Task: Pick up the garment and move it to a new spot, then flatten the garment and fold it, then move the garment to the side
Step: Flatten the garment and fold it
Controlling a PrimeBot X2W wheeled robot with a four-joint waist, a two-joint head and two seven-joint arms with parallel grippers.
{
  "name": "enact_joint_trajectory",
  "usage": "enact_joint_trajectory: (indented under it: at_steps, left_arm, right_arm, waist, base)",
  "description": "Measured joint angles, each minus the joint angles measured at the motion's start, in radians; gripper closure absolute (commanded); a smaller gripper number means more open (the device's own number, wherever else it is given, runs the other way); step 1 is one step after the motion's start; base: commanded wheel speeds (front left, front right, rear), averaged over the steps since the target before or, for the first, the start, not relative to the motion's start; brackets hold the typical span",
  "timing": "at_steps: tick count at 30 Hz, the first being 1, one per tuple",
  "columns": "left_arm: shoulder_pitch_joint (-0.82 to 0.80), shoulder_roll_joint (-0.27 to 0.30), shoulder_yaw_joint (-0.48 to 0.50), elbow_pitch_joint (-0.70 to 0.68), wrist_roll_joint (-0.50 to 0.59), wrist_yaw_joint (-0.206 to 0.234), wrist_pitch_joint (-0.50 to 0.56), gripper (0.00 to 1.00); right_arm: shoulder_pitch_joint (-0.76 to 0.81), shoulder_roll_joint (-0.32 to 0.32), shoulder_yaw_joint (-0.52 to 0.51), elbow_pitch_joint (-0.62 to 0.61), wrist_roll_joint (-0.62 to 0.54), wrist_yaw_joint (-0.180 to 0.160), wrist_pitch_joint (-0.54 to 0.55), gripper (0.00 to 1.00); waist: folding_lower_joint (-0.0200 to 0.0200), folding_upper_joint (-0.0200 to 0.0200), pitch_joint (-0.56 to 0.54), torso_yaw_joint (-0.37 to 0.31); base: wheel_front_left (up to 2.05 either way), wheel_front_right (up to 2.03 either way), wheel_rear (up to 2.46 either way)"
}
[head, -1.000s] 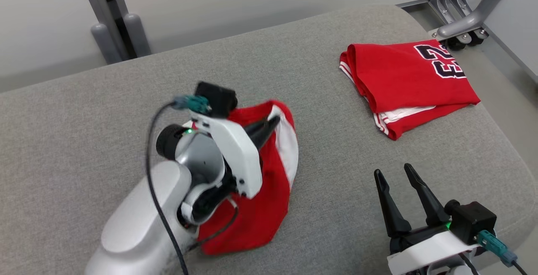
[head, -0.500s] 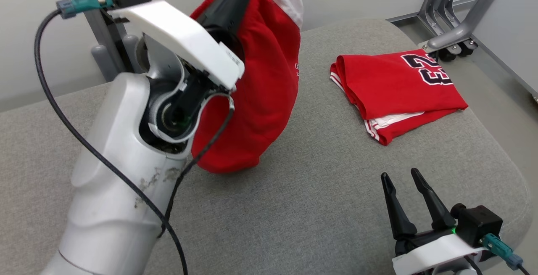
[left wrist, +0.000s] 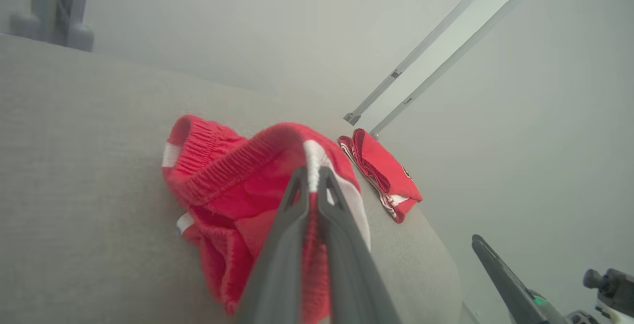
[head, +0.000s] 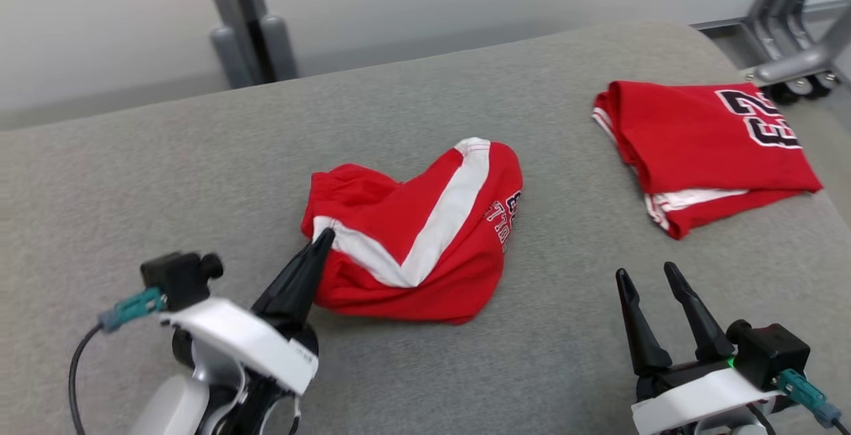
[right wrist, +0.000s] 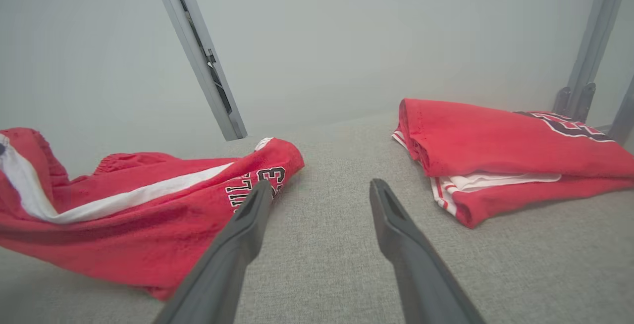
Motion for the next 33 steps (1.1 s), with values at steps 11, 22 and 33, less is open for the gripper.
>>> enact_joint_trajectory:
  at_steps: [11, 22, 33]
  left_arm:
    - [0.131, 0.042, 0.046, -0.007, -0.053, -0.023, -0.05, 0.65]
    - [0.221, 0.035, 0.068, -0.012, 0.018, 0.132, -0.125, 0.0]
    - [0.275, 0.015, 0.077, -0.026, 0.246, 0.243, -0.323, 0.0]
  right_arm:
    - [0.002, -0.032, 0.012, 0.002, -0.005, 0.0, 0.0, 0.0]
    - [0.036, -0.046, 0.018, 0.014, -0.002, 0.0, 0.0, 0.0]
    - [0.059, -0.05, 0.029, 0.002, 0.0, 0.0, 0.0, 0.0]
  waist:
    - [0.0, 0.0, -0.011, 0.124]
    - [0.0, 0.0, -0.075, 0.163]
    - [0.0, 0.0, -0.156, 0.17]
  base:
    - [0.0, 0.0, 0.0]
    - [0.0, 0.0, 0.0]
    - [0.0, 0.0, 0.0]
